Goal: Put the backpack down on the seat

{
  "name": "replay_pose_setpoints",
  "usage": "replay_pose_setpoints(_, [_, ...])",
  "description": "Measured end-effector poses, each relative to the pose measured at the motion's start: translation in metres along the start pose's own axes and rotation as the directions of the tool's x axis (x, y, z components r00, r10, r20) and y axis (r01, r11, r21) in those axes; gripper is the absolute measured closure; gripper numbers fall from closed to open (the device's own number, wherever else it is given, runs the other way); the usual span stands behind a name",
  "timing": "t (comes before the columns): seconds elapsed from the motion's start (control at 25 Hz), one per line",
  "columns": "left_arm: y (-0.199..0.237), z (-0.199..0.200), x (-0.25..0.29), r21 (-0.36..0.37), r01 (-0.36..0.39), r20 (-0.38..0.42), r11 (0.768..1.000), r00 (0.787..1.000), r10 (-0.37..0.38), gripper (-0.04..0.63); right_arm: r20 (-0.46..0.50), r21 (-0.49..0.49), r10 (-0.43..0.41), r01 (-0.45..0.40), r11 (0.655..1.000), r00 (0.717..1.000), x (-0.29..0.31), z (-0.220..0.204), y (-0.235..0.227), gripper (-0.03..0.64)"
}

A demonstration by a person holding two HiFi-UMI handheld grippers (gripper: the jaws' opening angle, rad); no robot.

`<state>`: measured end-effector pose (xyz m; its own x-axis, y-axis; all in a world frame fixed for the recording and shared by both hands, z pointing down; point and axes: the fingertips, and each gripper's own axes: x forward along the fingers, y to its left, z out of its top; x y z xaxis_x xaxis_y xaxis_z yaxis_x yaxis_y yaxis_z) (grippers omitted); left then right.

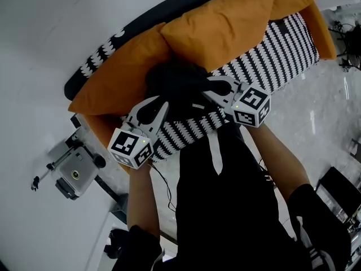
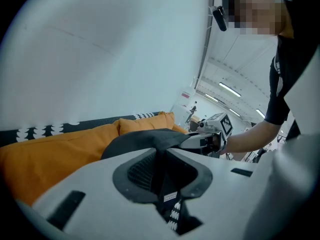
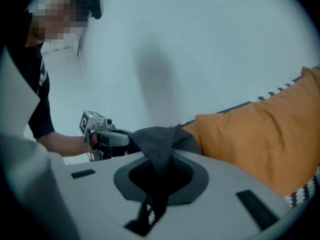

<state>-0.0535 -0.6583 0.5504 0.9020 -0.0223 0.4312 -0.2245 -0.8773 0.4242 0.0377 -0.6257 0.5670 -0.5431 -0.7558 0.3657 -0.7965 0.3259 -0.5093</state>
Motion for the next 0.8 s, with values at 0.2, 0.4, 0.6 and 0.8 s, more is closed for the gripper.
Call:
replay_pose_setpoints(0.2, [0.013,0.006,0.017,0.042,-0.018,-0.026,0.999,0.999,0.019,0.532,0.012,-0.015,-0.047,0.047,0.999,0.999,0.007,0.005,-0.021,0.583])
replay_pose_setpoints(0.4, [0.025,0.013,0.033,0.104,-0.042,-0.061,0.994,0.997,0.049,0.532,0.014,-0.021,-0.088,0.088,0.996,0.996,0.014,0.009,-0.04,0.583])
replay_pose_setpoints(0.6, [0.038,0.019,0.047,0.115,-0.059,-0.073,0.992,0.995,0.068,0.532,0.005,-0.022,-0.102,0.102,0.995,0.995,0.022,0.014,-0.058,0.583])
replay_pose_setpoints(0.8, [0.048,0.021,0.056,0.137,-0.07,-0.094,0.988,0.992,0.083,0.532,0.003,-0.013,-0.108,0.108,0.994,0.994,0.031,0.017,-0.071,0.583])
